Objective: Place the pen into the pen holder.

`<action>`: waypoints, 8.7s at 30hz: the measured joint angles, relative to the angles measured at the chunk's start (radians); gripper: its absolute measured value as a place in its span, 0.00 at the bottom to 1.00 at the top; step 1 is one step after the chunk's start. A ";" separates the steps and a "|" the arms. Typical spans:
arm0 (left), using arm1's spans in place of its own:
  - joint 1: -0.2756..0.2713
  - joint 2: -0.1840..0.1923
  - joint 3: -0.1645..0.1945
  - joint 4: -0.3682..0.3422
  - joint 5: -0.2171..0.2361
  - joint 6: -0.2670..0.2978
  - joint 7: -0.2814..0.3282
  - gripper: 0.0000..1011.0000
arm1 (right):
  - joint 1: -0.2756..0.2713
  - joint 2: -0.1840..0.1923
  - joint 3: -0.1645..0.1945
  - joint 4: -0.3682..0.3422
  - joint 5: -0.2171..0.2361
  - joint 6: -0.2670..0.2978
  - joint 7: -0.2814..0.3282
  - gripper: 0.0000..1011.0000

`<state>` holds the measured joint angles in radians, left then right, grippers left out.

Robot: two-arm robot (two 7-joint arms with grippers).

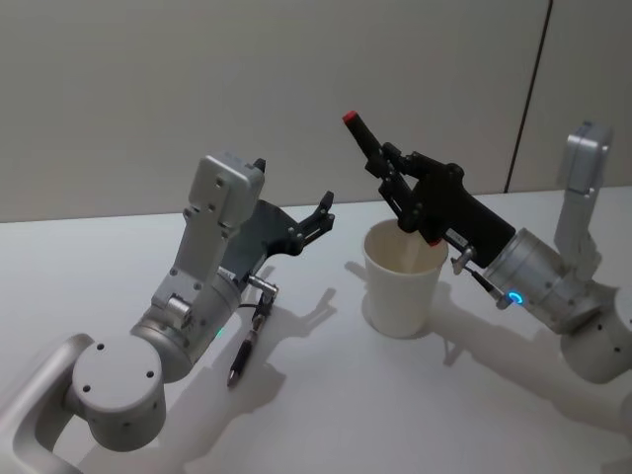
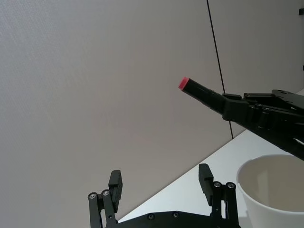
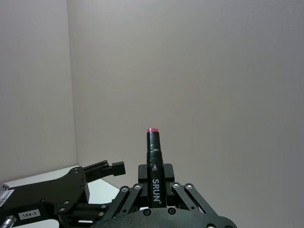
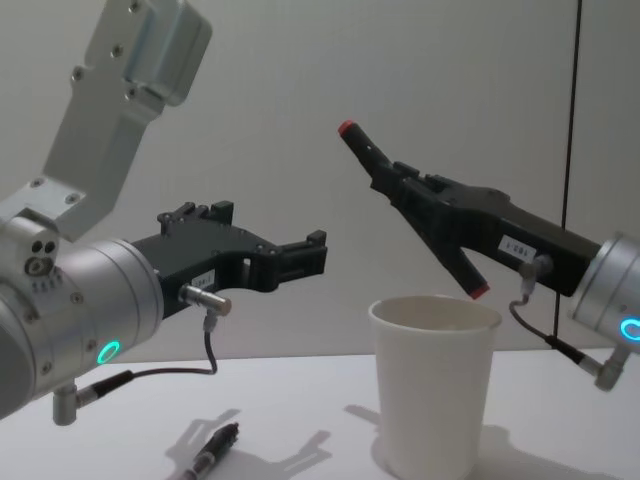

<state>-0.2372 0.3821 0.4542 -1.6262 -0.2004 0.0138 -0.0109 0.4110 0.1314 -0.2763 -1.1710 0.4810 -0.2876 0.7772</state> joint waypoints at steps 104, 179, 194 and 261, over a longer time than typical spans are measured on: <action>0.000 0.000 0.000 0.000 0.000 0.000 0.000 0.99 | -0.381 0.188 0.052 -0.540 -0.166 0.277 -0.655 0.99; 0.211 0.209 -0.082 -0.304 -0.236 0.291 0.063 0.99 | -0.426 0.206 0.050 -0.596 -0.194 0.322 -0.710 0.99; 0.206 0.181 -0.074 -0.292 -0.247 0.415 0.048 0.99 | -0.426 0.206 0.050 -0.596 -0.194 0.322 -0.710 0.99; 0.164 0.023 -0.057 -0.217 -0.195 0.663 0.115 0.99 | -0.426 0.206 0.050 -0.596 -0.194 0.322 -0.710 0.99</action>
<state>-0.0734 0.4050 0.3974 -1.8434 -0.3952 0.6768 0.1044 -0.0147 0.3375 -0.2259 -1.7667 0.2873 0.0341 0.0668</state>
